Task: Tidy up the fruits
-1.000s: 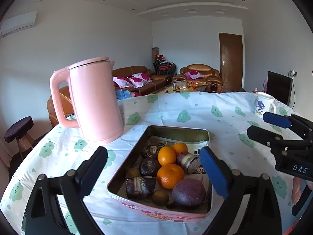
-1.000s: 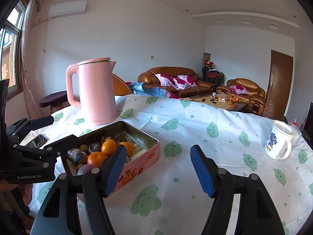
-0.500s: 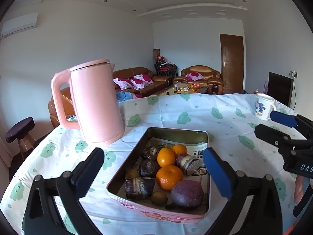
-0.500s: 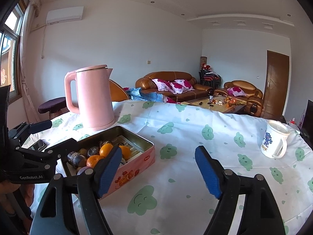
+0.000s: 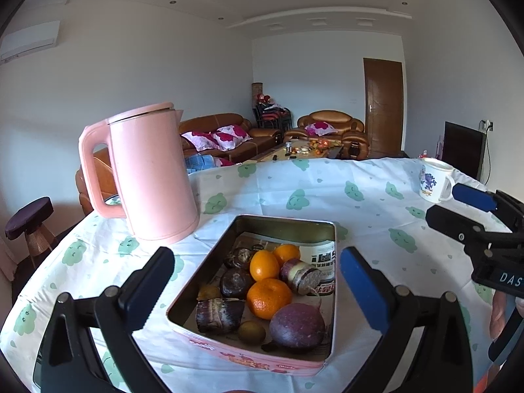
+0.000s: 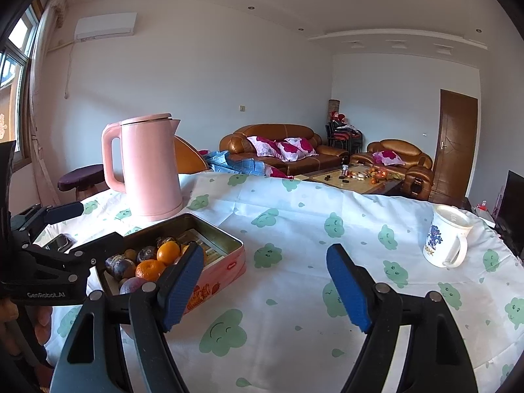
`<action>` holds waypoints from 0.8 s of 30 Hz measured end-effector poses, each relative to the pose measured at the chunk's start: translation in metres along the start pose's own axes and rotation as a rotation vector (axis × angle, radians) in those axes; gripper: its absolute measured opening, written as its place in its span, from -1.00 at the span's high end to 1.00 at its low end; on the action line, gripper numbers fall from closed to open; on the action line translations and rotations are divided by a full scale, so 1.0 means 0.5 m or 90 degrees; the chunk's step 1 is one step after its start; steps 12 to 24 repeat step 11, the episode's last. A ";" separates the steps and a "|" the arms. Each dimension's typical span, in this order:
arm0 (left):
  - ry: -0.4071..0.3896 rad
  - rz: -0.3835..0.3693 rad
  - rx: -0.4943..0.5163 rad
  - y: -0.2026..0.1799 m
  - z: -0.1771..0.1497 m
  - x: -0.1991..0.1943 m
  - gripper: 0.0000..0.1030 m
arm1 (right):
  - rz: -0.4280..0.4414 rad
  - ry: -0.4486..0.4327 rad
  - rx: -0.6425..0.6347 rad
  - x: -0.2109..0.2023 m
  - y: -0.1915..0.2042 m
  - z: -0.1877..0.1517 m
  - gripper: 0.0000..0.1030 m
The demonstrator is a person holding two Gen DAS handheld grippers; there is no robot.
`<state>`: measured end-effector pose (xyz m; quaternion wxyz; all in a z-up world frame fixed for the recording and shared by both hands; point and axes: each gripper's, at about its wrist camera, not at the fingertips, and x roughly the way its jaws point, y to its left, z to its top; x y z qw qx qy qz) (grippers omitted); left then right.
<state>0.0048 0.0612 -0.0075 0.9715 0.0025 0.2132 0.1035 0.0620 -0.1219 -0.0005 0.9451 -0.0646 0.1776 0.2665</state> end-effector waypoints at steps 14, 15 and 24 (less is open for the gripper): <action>-0.004 0.004 0.015 -0.013 -0.001 -0.002 -1.00 | -0.010 0.015 0.013 0.007 -0.022 -0.017 -0.52; -0.004 0.004 0.015 -0.013 -0.001 -0.002 -1.00 | -0.010 0.015 0.013 0.007 -0.022 -0.017 -0.52; -0.004 0.004 0.015 -0.013 -0.001 -0.002 -1.00 | -0.010 0.015 0.013 0.007 -0.022 -0.017 -0.52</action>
